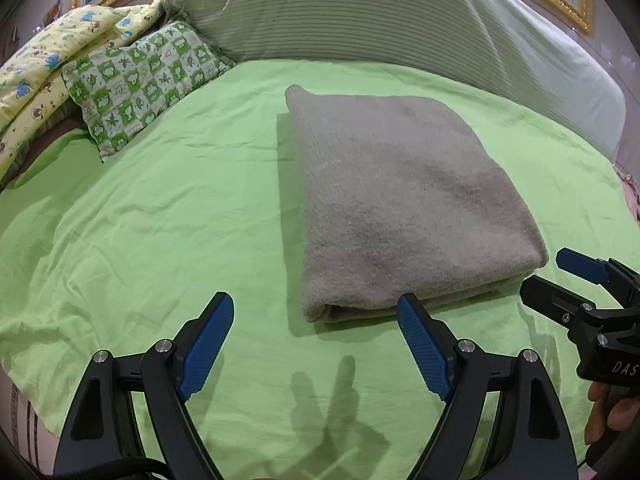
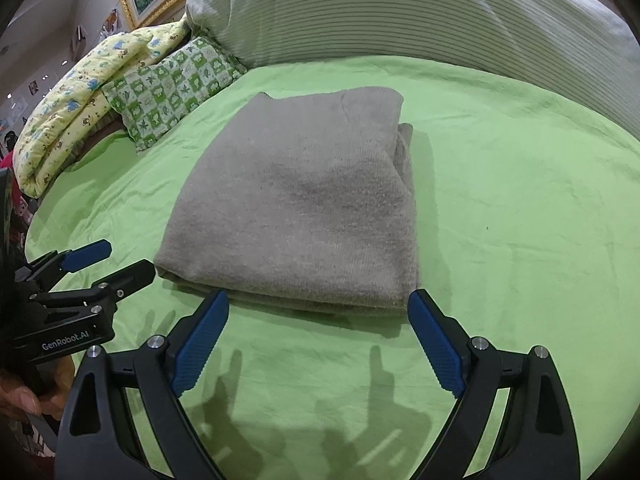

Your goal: Fold small clothes

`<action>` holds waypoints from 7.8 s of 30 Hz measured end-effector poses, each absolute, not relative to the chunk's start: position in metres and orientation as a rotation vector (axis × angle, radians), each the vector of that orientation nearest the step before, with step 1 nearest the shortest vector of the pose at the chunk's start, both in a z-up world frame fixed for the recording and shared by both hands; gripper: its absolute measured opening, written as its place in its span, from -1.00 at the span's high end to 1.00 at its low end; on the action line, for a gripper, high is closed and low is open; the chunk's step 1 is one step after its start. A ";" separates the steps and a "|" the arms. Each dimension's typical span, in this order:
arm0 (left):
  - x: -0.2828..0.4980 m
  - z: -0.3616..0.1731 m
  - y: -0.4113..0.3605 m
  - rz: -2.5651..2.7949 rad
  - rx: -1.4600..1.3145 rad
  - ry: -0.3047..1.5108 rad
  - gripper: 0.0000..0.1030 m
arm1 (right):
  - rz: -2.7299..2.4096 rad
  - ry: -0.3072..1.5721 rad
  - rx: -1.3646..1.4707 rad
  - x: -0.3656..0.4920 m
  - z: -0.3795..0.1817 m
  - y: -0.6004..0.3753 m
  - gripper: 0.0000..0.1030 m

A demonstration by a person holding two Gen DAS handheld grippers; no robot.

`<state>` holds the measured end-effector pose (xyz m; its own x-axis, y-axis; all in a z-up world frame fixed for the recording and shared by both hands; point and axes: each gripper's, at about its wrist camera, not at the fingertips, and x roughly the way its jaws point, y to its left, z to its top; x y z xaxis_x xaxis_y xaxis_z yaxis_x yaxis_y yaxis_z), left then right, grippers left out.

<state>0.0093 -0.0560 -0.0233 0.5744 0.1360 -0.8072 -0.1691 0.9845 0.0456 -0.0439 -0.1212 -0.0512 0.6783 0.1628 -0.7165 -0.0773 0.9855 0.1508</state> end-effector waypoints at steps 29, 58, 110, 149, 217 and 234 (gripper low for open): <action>0.019 -0.017 -0.062 0.195 -0.008 0.914 -0.64 | 0.146 0.784 0.098 -0.038 -0.042 -0.115 -0.77; 0.014 -0.009 -0.069 0.203 0.015 0.882 -0.65 | 0.168 0.736 0.066 -0.045 -0.038 -0.116 -0.77; 0.018 -0.013 -0.071 0.181 0.014 0.905 -0.66 | 0.164 0.736 0.096 -0.046 -0.034 -0.120 -0.77; 0.026 -0.013 -0.070 0.173 0.012 0.913 -0.66 | 0.161 0.739 0.116 -0.036 -0.031 -0.125 -0.77; 0.049 -0.006 -0.067 0.180 0.025 0.908 -0.66 | 0.140 0.728 0.163 -0.013 -0.019 -0.141 -0.77; 0.052 -0.001 -0.057 0.204 0.016 0.903 -0.66 | 0.139 0.723 0.171 -0.008 -0.016 -0.141 -0.77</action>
